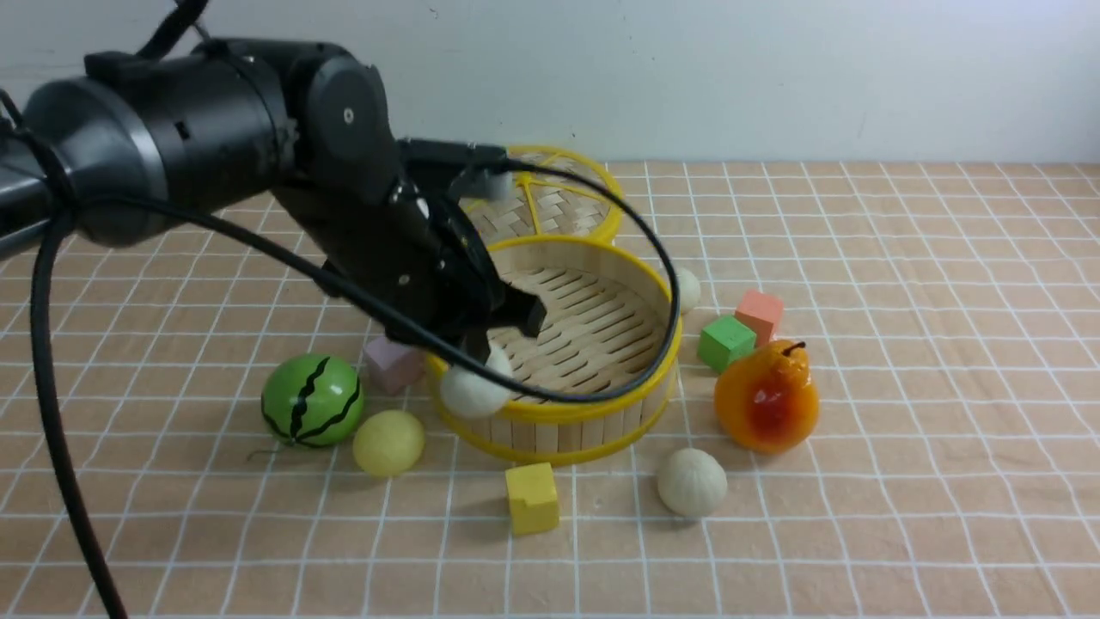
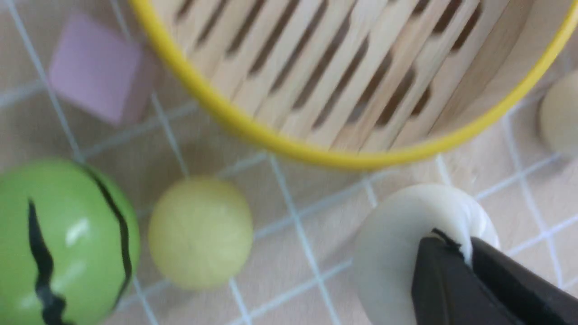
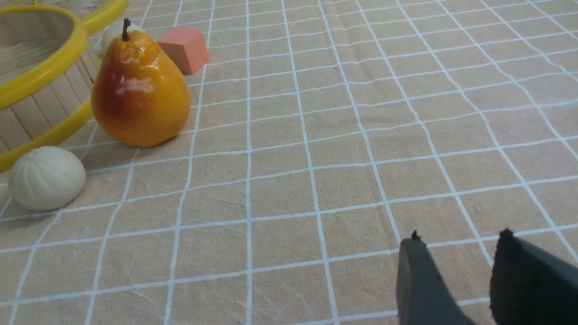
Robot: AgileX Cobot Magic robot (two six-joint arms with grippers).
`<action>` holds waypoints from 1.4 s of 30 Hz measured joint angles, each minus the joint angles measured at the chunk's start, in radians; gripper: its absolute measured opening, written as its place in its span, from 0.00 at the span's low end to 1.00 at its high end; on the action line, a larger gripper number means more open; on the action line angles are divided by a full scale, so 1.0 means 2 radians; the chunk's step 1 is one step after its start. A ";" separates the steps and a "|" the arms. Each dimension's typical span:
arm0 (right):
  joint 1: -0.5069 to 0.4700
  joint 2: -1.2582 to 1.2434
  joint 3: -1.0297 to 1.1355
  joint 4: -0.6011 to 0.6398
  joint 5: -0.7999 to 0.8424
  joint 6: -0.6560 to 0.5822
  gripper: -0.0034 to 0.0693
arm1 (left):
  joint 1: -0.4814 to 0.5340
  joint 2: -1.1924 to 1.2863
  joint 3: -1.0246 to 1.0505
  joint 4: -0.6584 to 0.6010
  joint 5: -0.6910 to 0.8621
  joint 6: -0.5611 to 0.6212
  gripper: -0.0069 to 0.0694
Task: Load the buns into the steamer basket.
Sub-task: Use the left arm to put the steamed stuffed bun into the steamer, then use the left arm to grab a steamed stuffed bun
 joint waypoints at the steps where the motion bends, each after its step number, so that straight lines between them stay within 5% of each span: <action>1: 0.000 0.000 0.000 0.000 0.000 0.000 0.38 | 0.000 0.008 -0.011 -0.006 -0.016 0.008 0.08; 8: 0.000 0.000 0.000 0.000 0.000 0.000 0.38 | 0.000 0.098 -0.055 -0.009 -0.068 0.031 0.15; 13: 0.000 0.000 0.000 0.000 0.000 0.000 0.38 | 0.000 0.140 -0.080 0.002 -0.068 0.032 0.33; 17: 0.000 0.000 0.000 0.000 0.000 0.000 0.38 | 0.000 0.144 -0.106 0.014 -0.054 0.013 0.60; 20: 0.000 0.000 0.000 0.000 0.000 0.000 0.38 | 0.000 0.127 -0.125 0.020 -0.017 -0.005 0.68; 23: 0.000 0.000 0.000 0.000 0.000 0.000 0.38 | 0.000 0.085 -0.134 0.036 0.058 -0.032 0.65; 27: 0.000 0.000 0.000 0.000 0.000 0.000 0.38 | 0.000 0.017 -0.086 0.074 0.129 -0.054 0.43; 33: 0.000 0.000 0.000 0.000 0.000 0.000 0.38 | 0.000 -0.018 0.037 0.100 0.094 -0.070 0.13; 38: 0.000 0.000 0.000 0.000 0.000 0.000 0.38 | 0.000 -0.002 0.059 0.110 0.063 -0.071 0.15; 42: 0.000 0.000 0.000 0.000 0.000 0.000 0.38 | 0.000 0.021 0.059 0.128 0.042 -0.073 0.30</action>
